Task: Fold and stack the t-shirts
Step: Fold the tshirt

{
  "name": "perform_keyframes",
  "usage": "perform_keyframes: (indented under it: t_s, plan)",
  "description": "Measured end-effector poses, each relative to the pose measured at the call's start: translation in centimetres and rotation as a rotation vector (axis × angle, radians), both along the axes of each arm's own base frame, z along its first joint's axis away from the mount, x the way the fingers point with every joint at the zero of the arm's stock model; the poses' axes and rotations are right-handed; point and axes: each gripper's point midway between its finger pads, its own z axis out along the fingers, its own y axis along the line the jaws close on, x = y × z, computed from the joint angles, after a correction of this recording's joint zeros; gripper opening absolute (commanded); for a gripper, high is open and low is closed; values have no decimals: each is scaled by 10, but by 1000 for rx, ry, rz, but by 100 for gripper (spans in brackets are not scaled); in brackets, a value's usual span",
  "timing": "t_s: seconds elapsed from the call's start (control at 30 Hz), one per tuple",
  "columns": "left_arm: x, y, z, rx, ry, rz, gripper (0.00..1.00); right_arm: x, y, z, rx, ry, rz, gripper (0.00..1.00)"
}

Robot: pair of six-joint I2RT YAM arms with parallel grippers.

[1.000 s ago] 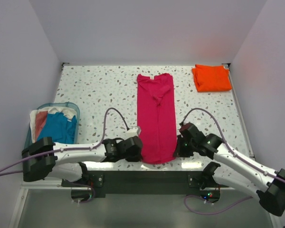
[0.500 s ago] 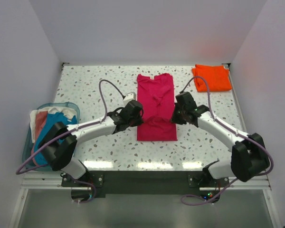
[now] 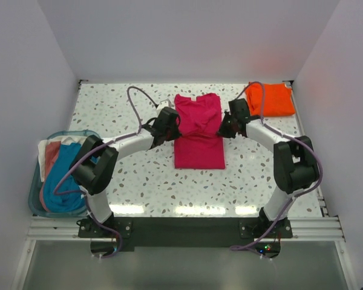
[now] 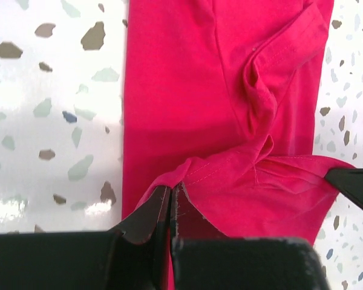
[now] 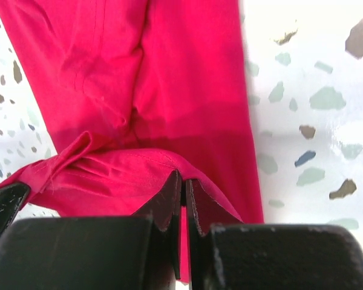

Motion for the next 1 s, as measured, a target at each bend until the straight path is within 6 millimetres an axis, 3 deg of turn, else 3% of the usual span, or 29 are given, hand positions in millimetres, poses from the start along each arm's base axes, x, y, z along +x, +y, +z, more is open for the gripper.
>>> perform_keyframes:
  t_s: [0.07, 0.1, 0.13, 0.17, 0.23, 0.3, 0.4, 0.5, 0.57, 0.67, 0.87, 1.0]
  plan:
    - [10, -1, -3, -5, 0, -11, 11, 7, -3, -1, 12, 4, -8, 7]
    - [14, -2, -4, -8, 3, -18, 29, 11, -4, -1, 19, 6, -12, 15]
    - [18, -1, -6, -6, 6, -27, 39, 14, -4, -2, 28, 9, -13, 29]
    - [20, -1, -7, -10, 9, -27, 54, 18, -5, -2, 35, 10, -19, 35]
    - [25, 3, -10, -10, 13, -37, 63, 25, -9, -1, 43, 7, -21, 54]
    - [28, 9, -9, -10, 10, -40, 68, 28, -16, 0, 40, 3, -27, 58]
    - [33, 13, 1, -19, -16, -44, 61, 29, -22, 3, 30, -6, -32, 56]
    - [28, 15, 16, -41, -46, -58, 41, 21, -23, 10, 14, -27, -25, 52]
    - [19, 12, 24, -56, -60, -77, 24, 10, -18, 18, 8, -46, 0, 40]
    - [7, 0, 25, -72, -65, -117, 13, -1, 3, 29, 5, -78, 60, 32]
    - [-10, -32, -2, -69, -8, -208, 10, -6, 51, 21, 41, -80, 181, 23]
    - [9, -40, -26, -54, 25, -207, 11, 18, 62, 1, 53, -52, 191, 19]
